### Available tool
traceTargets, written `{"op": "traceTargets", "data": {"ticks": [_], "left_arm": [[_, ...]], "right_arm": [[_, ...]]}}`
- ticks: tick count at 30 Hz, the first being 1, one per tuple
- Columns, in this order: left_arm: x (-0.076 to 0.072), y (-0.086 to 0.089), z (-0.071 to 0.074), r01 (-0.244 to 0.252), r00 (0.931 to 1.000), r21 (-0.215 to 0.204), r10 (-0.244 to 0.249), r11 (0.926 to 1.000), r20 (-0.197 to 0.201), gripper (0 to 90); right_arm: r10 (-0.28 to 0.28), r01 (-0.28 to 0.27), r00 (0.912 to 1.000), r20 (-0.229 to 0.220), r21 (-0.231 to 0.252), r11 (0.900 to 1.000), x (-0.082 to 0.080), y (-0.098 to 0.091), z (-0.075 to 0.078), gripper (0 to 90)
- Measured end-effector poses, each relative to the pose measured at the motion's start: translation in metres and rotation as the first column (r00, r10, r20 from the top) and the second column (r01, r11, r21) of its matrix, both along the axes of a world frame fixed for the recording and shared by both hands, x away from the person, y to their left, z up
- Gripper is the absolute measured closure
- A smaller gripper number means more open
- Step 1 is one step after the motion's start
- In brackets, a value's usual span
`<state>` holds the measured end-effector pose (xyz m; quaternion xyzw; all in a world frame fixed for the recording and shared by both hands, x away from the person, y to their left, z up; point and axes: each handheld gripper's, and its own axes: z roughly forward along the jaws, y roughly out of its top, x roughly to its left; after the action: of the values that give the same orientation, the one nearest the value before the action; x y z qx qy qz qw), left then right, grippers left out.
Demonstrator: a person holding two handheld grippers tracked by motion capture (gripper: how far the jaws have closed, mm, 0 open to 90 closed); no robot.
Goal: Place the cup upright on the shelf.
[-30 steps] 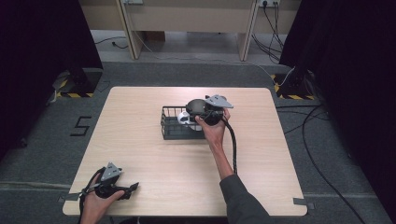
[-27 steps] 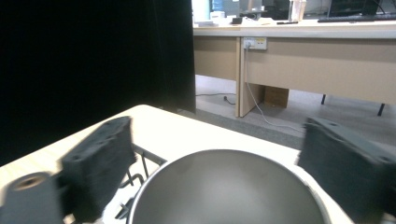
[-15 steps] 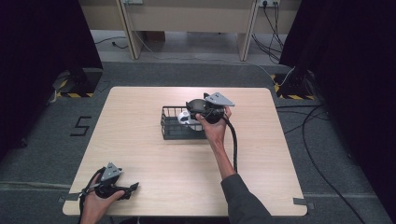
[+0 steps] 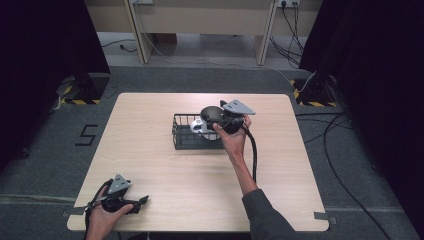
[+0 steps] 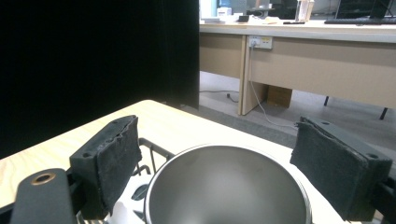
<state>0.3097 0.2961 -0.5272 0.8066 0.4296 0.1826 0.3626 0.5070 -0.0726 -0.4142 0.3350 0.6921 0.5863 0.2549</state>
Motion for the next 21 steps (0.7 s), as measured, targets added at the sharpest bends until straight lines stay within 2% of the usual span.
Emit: {"op": "traceTargets", "data": {"ticks": [10, 21], "left_arm": [[0.0, 0.0, 0.0, 0.0, 1.0, 0.0, 0.0, 1.0, 0.0, 7.1], [0.0, 0.0, 0.0, 0.0, 1.0, 0.0, 0.0, 1.0, 0.0, 7.1]], "right_arm": [[0.014, -0.014, 0.9998, -0.011, 0.003, 0.9999, -0.015, -0.009, 0.003, 15.3], [0.056, -0.056, 0.9981, -0.026, 0.017, 0.9983, -0.037, -0.014, 0.008, 15.2]]}}
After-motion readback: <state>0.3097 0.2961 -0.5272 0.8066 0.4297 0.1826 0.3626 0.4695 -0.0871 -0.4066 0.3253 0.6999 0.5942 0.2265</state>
